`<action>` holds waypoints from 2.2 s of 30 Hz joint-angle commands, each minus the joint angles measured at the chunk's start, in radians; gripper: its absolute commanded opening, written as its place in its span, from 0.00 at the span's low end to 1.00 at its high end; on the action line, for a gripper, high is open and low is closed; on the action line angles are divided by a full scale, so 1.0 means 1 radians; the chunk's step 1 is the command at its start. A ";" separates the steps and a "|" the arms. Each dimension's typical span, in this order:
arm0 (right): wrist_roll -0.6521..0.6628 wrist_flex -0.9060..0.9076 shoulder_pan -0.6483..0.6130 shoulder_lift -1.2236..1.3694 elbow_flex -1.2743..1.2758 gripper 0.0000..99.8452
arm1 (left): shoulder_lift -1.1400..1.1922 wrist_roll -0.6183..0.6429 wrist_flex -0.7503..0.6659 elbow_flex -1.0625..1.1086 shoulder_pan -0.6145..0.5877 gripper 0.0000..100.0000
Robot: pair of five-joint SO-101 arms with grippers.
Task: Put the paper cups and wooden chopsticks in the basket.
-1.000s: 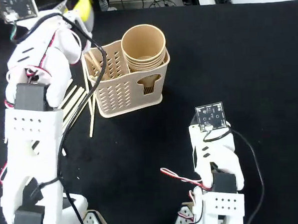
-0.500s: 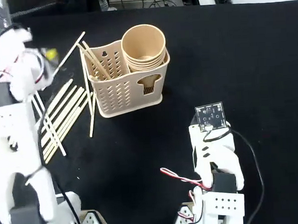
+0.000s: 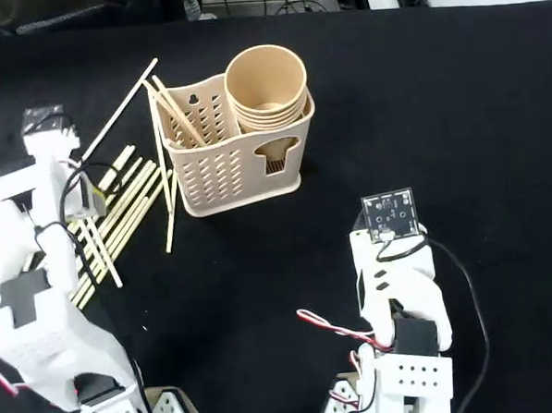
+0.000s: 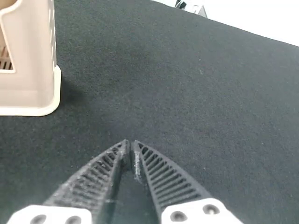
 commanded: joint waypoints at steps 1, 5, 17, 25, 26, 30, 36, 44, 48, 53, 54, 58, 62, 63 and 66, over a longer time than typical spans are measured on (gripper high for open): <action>0.006 -0.020 -0.012 -0.012 -0.005 0.01 | 0.115 -0.005 -0.017 -0.104 -0.024 0.22; 0.006 -0.020 -0.012 -0.012 -0.005 0.01 | 0.193 -0.009 0.087 -0.208 -0.028 0.21; 0.006 -0.020 -0.012 -0.012 -0.005 0.01 | 0.273 -0.003 0.181 -0.326 0.019 0.03; 0.006 -0.020 -0.011 -0.012 -0.005 0.01 | 0.124 0.032 0.245 -0.320 0.087 0.03; 0.006 -0.020 -0.011 -0.012 -0.005 0.01 | 0.097 0.037 0.245 -0.309 0.094 0.03; 0.006 -0.020 -0.011 -0.012 -0.005 0.01 | -0.044 0.038 0.241 -0.237 0.124 0.03; 0.006 -0.020 -0.009 -0.012 -0.005 0.01 | -0.242 0.041 0.198 -0.113 0.128 0.03; 0.006 -0.020 -0.009 -0.012 -0.005 0.01 | -0.557 0.041 0.026 0.130 0.137 0.03; 0.006 -0.020 -0.009 -0.012 -0.005 0.01 | -0.766 0.041 -0.103 0.294 0.136 0.03; 0.006 -0.020 -0.009 -0.012 -0.005 0.01 | -0.993 0.091 -0.249 0.453 0.130 0.03; 0.006 -0.020 -0.008 -0.012 -0.005 0.01 | -1.026 0.115 -0.264 0.470 0.128 0.03; 0.006 -0.020 -0.008 -0.012 -0.005 0.01 | -1.123 0.233 -0.327 0.493 0.136 0.03; 0.006 -0.020 -0.008 -0.012 -0.005 0.01 | -1.197 0.348 -0.436 0.495 0.136 0.03; 0.006 -0.020 -0.008 -0.012 -0.005 0.01 | -1.214 0.364 -0.459 0.496 0.137 0.03; 0.006 -0.020 -0.008 -0.012 -0.005 0.01 | -1.269 0.354 -0.500 0.496 0.177 0.03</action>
